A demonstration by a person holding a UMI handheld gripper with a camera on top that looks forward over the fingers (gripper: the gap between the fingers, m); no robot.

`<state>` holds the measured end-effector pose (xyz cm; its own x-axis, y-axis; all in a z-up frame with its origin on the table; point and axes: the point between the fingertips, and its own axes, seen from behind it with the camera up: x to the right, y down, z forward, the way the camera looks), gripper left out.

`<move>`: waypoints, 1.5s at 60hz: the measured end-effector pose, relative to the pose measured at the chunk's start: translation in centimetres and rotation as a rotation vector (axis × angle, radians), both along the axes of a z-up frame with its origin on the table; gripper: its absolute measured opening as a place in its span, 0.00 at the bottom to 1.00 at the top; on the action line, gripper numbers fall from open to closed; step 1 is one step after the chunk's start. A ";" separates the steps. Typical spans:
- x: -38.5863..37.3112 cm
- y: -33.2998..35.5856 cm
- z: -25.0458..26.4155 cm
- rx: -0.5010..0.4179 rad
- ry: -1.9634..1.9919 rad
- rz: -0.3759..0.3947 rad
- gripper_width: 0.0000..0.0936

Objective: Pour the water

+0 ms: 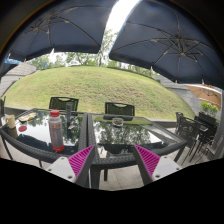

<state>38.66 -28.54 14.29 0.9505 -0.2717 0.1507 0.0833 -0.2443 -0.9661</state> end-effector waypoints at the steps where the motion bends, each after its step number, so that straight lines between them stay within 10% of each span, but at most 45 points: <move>1: -0.5 -1.1 0.2 0.000 -0.017 -0.010 0.86; 11: -1.5 1.9 -1.7 -0.013 0.051 0.007 0.87; 39: -17.9 15.3 -5.3 -0.090 0.157 0.381 0.86; 53: -19.6 22.7 -5.4 -0.007 0.107 0.290 0.85; 58: -19.7 24.1 -5.3 0.024 0.086 0.263 0.52; 68: -19.9 24.1 -4.4 0.068 -0.028 0.258 0.38; 90: -33.4 27.5 4.2 0.082 -0.646 0.313 0.37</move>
<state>5.24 -1.05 18.49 0.7137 -0.0356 0.6996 0.6982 -0.0444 -0.7145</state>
